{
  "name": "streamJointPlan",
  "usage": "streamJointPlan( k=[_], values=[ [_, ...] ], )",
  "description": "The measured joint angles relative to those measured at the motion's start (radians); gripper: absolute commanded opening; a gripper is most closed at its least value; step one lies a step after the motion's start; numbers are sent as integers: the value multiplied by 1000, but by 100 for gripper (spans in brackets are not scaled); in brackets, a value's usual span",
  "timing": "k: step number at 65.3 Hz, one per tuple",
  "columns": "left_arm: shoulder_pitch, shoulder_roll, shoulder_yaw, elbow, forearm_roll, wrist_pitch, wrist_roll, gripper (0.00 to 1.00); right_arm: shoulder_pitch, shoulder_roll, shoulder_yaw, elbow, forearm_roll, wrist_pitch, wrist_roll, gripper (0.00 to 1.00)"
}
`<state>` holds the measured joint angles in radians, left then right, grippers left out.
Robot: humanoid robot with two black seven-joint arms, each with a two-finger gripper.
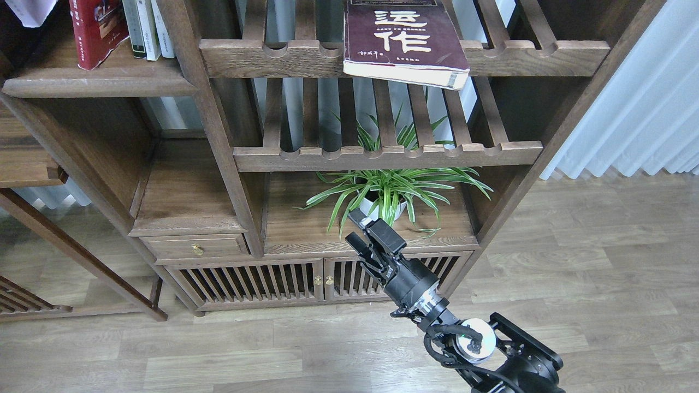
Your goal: Organize books on shelf
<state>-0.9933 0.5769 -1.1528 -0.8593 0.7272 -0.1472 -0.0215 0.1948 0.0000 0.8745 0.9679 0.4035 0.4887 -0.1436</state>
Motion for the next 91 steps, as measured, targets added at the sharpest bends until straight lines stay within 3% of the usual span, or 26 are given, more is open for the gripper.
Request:
streamJointPlan(
  k=[13, 30, 50, 70, 91],
  values=[
    [-28, -6, 40, 31, -3, 0, 3, 4, -1, 0, 2, 0, 0, 0, 1, 90],
    [-16, -5, 65, 32, -9, -12, 0, 2, -2, 0, 9, 0, 1, 0, 1, 90],
    [-23, -25, 85, 92, -8, -6, -83, 2, -4, 0, 7, 0, 1, 0, 1, 90],
    [-25, -52, 94, 124, -9, -5, -108, 5, -4, 0, 6, 0, 1, 0, 1, 90],
    [-24, -49, 150, 143, -10, -10, -126, 15, -7, 0, 6, 2, 2, 0, 1, 90]
  ],
)
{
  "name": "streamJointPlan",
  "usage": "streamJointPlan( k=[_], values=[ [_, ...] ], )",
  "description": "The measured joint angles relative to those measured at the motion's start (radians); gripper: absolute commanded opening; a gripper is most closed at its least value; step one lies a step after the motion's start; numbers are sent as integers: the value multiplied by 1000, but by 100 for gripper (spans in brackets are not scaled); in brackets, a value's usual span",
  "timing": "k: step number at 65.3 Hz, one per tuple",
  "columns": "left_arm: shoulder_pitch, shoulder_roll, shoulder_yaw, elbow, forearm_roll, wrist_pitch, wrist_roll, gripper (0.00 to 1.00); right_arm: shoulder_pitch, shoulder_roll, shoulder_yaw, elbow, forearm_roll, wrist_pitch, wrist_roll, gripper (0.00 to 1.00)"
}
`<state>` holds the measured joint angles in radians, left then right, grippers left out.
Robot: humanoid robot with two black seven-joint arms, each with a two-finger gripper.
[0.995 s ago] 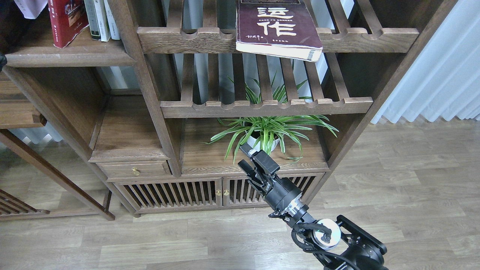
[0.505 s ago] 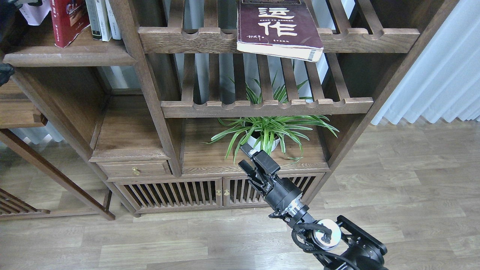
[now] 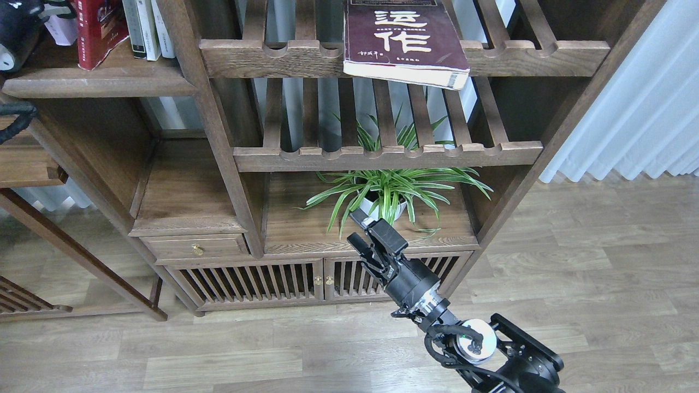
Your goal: Organize books on shelf
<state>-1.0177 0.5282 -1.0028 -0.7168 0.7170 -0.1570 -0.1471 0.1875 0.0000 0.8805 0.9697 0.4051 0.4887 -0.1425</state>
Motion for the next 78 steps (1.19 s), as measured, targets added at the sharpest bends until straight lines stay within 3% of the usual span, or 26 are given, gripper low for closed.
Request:
streamJointPlan(
  k=[5, 17, 47, 56, 62, 78],
  values=[
    [0, 1, 30, 9, 0, -1, -21, 22, -6, 0, 3, 1, 0, 0, 0, 90],
    [-3, 0, 51, 12, 1, -1, -28, 31, -9, 0, 7, 1, 1, 0, 0, 90],
    [-32, -6, 45, 11, -2, -1, -32, 37, -11, 0, 8, 0, 1, 0, 0, 90],
    [-59, -13, 42, 2, -4, -2, -49, 39, -10, 0, 8, 0, 0, 0, 0, 90],
    [-88, -23, 36, -2, -8, -3, -55, 47, -10, 0, 8, 0, 0, 0, 0, 90],
    [-117, -35, 18, -39, -66, -5, -74, 49, -10, 0, 8, 0, 0, 0, 0, 90]
  ],
)
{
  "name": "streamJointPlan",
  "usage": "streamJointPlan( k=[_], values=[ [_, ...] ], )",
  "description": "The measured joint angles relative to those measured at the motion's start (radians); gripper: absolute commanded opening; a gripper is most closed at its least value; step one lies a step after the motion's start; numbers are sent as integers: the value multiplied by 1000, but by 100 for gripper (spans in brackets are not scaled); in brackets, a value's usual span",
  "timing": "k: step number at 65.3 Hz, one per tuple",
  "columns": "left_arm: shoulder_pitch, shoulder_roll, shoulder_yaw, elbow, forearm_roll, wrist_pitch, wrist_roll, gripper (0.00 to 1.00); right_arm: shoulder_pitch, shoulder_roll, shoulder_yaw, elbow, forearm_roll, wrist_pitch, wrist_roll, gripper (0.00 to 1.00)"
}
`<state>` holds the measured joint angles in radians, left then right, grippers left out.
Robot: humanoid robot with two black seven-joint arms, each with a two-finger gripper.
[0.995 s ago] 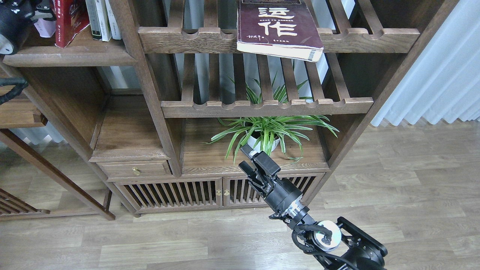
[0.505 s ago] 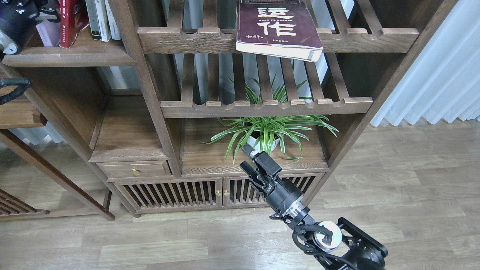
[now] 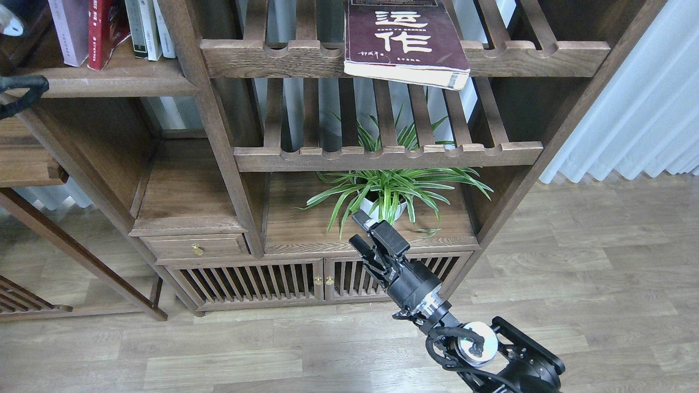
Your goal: Organize books on shelf
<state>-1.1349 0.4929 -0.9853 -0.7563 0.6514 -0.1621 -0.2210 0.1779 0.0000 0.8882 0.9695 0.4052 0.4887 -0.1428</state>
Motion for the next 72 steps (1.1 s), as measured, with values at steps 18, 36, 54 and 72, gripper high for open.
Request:
streamJointPlan(
  k=[18, 36, 54, 72],
  values=[
    [84, 5, -121, -184, -130, -5, -3, 49, 0, 0, 3, 17, 2, 0, 0, 90],
    [341, -42, -303, -429, -244, -76, -53, 52, -10, 0, 34, 146, 5, 0, 51, 84],
    [522, -176, -383, -533, -368, -267, -85, 55, -18, 0, 104, 333, 12, 0, 70, 84],
    [617, -264, -401, -547, -373, -326, -85, 64, -12, 0, 130, 430, 12, 0, 77, 83]
  ],
)
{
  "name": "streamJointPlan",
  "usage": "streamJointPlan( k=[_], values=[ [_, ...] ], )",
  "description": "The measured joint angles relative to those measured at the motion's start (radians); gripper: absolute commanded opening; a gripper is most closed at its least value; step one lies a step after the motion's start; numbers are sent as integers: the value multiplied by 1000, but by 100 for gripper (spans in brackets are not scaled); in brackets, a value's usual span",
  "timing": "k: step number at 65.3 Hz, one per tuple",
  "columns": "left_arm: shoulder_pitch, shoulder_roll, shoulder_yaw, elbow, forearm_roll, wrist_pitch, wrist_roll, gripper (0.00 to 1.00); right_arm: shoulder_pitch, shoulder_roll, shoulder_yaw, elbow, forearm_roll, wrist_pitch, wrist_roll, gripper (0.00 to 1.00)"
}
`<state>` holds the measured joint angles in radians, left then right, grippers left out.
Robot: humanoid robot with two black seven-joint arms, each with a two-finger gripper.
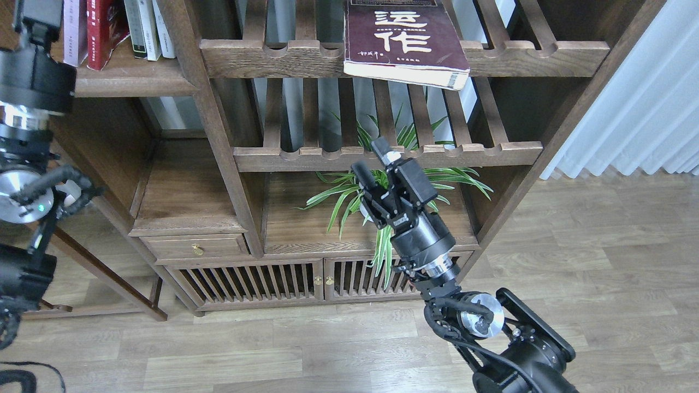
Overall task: Organize books on shelf
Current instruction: 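Raise both grippers toward the maroon book lying on the top shelf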
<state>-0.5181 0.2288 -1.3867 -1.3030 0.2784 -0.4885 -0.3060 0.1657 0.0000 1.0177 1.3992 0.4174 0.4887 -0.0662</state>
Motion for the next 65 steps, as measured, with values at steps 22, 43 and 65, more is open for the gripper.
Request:
streamJointPlan(
  k=[22, 43, 65],
  values=[
    [70, -167, 15, 2, 0, 0, 21, 77, 91, 0, 41, 4, -2, -26, 8, 84],
    [71, -227, 75, 3, 0, 0, 60, 88, 140, 0, 73, -22, -6, -157, 11, 84],
    [71, -229, 132, 5, 1, 0, 65, 89, 213, 0, 109, -94, -9, -177, 14, 84]
  ],
)
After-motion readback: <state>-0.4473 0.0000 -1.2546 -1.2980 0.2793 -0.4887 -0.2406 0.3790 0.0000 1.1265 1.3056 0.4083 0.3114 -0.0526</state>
